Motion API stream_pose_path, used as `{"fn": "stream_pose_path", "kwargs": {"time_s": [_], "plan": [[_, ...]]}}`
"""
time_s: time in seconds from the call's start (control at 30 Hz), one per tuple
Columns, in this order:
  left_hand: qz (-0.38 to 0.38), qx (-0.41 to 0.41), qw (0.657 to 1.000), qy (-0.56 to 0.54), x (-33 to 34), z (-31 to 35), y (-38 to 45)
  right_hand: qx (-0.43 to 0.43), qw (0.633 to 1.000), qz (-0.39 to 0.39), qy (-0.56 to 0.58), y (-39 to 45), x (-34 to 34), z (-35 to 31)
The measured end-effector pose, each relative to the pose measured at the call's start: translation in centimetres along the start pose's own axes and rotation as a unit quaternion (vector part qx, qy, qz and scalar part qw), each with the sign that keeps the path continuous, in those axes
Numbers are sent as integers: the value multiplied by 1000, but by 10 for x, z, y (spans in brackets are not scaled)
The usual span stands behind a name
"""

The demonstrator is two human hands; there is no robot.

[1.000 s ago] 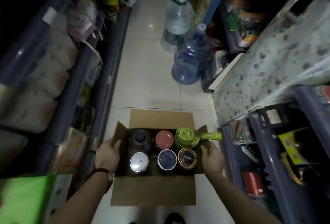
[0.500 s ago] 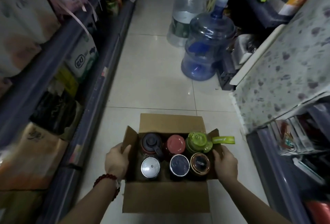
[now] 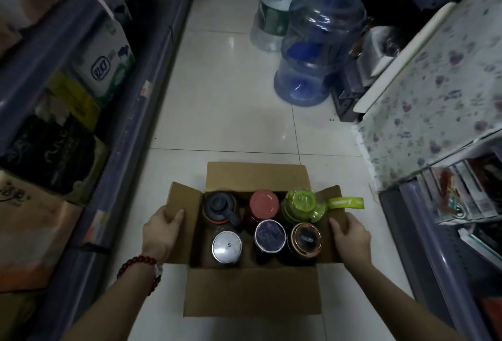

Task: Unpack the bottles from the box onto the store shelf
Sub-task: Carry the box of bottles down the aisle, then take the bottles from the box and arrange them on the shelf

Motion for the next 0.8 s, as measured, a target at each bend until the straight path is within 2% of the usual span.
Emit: {"fn": "stream_pose_path", "kwargs": {"time_s": [0.1, 0.17, 0.2, 0.27, 0.33, 0.37, 0.47, 0.53, 0.67, 0.8], "plan": [[2, -20, 999, 49, 1, 3, -1, -8, 998, -3, -59, -9, -2, 1], [45, 7, 994, 99, -6, 16, -3, -38, 994, 53, -88, -22, -8, -8], [82, 61, 987, 125, -9, 28, -5, -64, 988, 90, -104, -31, -10, -14], [121, 231, 955, 141, -7, 59, -15, -103, 970, 166, -146, -48, -10, -28], [83, 359, 922, 121, 8, 78, -27, -121, 961, 189, -164, -62, -3, -38], [42, 380, 918, 105, 17, 81, -30, -134, 961, 179, -161, -67, 5, -43], [-69, 357, 930, 52, 46, 73, -27, -158, 975, 120, -97, -74, 31, -45], [-84, 337, 938, 10, 55, 67, -23, -158, 983, 93, -25, -73, 44, -40], [-85, 301, 945, -95, 62, 63, -15, -141, 982, 96, 82, -71, 55, -28], [-99, 280, 947, -126, 68, 58, -8, -125, 976, 68, 165, -63, 56, -26]]}}
Point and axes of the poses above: each hand's wrist, its own y-axis towards the middle knuckle, its own x-axis out of the palm, z = x × y, the point moved 6 cm from there along y, towards the middle knuckle, and after that the axes turned 4 degrees about -z, right-handed, at the moved point
